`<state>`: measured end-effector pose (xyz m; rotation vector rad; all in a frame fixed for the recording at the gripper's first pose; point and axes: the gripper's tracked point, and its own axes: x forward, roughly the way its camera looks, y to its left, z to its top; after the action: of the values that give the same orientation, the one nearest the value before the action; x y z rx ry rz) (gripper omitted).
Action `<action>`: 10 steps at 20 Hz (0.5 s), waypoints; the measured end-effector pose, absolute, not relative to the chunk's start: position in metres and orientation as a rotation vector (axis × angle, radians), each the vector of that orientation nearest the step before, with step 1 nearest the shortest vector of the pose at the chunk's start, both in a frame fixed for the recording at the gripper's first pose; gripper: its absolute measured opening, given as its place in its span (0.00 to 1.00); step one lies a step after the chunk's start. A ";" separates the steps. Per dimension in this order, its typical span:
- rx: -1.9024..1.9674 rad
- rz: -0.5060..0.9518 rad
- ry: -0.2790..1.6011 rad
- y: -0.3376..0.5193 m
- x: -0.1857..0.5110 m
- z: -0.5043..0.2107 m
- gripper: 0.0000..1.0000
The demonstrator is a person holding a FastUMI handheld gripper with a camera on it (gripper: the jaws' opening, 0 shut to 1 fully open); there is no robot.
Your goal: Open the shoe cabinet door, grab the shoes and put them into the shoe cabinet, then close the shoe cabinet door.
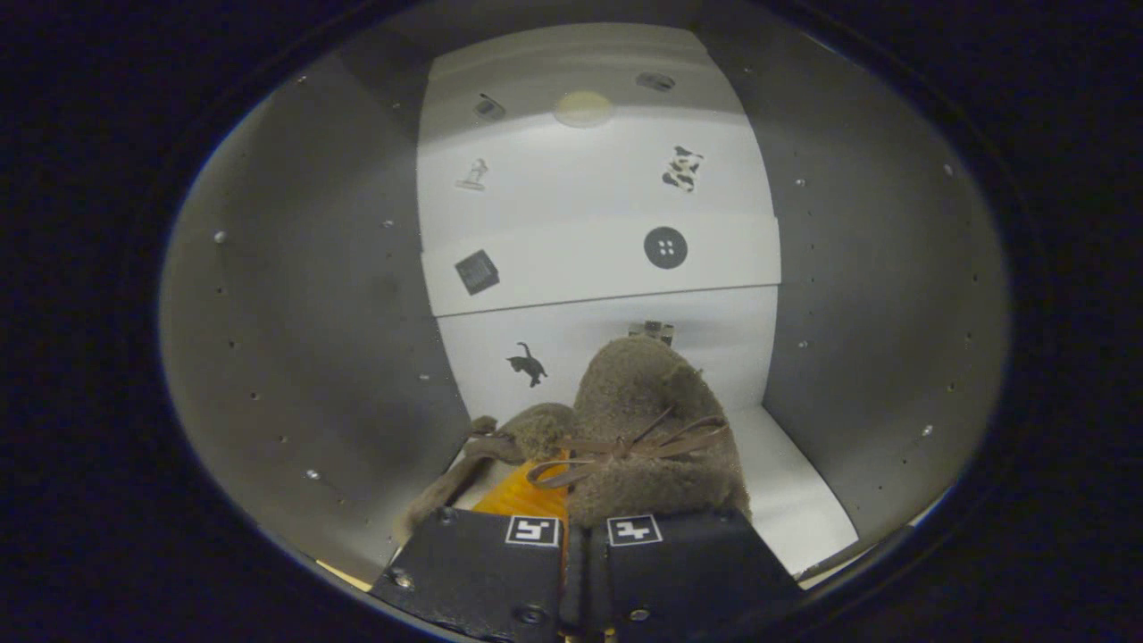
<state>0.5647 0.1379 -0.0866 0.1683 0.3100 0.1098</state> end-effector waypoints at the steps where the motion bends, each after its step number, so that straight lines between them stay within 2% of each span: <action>1: 0.173 0.108 0.326 0.137 0.569 -0.093 0.07; 6: 0.186 0.065 0.423 0.131 0.585 -0.113 0.07; 10: 0.177 0.032 0.515 0.131 0.587 -0.129 0.15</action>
<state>0.5872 0.1314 -0.1289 0.1775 0.5146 0.0323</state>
